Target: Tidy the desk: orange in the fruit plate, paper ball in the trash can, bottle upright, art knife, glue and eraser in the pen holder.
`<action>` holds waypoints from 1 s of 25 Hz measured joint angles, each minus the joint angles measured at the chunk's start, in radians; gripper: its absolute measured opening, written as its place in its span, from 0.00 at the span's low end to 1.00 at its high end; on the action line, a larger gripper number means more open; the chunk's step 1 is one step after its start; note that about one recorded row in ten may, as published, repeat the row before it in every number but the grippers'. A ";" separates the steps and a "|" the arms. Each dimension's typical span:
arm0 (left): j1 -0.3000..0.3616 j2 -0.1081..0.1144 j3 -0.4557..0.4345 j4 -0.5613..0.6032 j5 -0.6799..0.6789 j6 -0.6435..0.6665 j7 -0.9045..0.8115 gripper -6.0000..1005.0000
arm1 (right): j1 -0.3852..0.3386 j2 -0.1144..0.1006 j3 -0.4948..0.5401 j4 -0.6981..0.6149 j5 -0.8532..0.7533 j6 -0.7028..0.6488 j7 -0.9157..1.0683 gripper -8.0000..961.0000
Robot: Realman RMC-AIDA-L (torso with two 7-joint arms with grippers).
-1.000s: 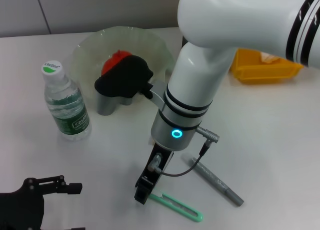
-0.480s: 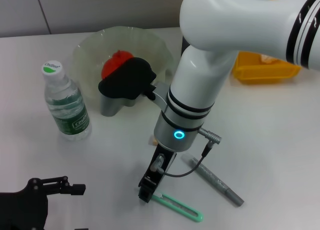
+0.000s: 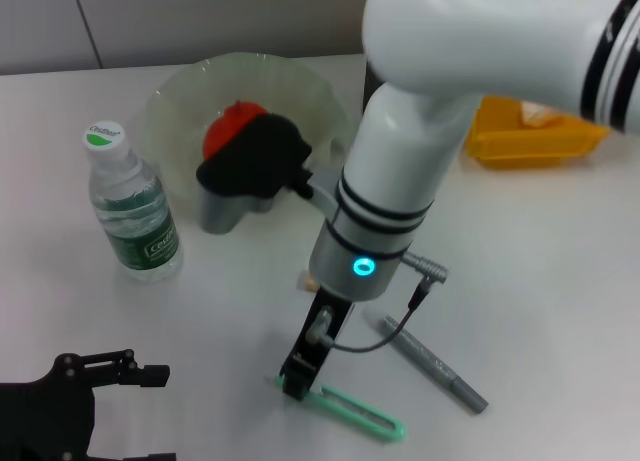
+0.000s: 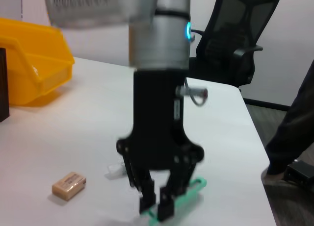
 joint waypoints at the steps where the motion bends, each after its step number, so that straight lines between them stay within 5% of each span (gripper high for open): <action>1: 0.000 0.000 0.000 0.000 0.000 0.000 -0.001 0.84 | -0.016 -0.003 0.038 -0.026 -0.027 -0.021 0.000 0.19; 9: -0.001 0.000 -0.002 -0.001 -0.007 -0.012 -0.006 0.84 | -0.211 -0.005 0.437 -0.398 -0.318 -0.257 -0.036 0.19; 16: -0.026 -0.003 -0.011 -0.039 -0.009 -0.037 -0.009 0.84 | -0.298 -0.030 0.767 -0.578 -0.338 -0.405 -0.191 0.19; 25: -0.047 -0.009 -0.049 -0.051 -0.010 -0.043 -0.009 0.84 | -0.370 -0.043 1.077 -0.681 -0.310 -0.406 -0.496 0.19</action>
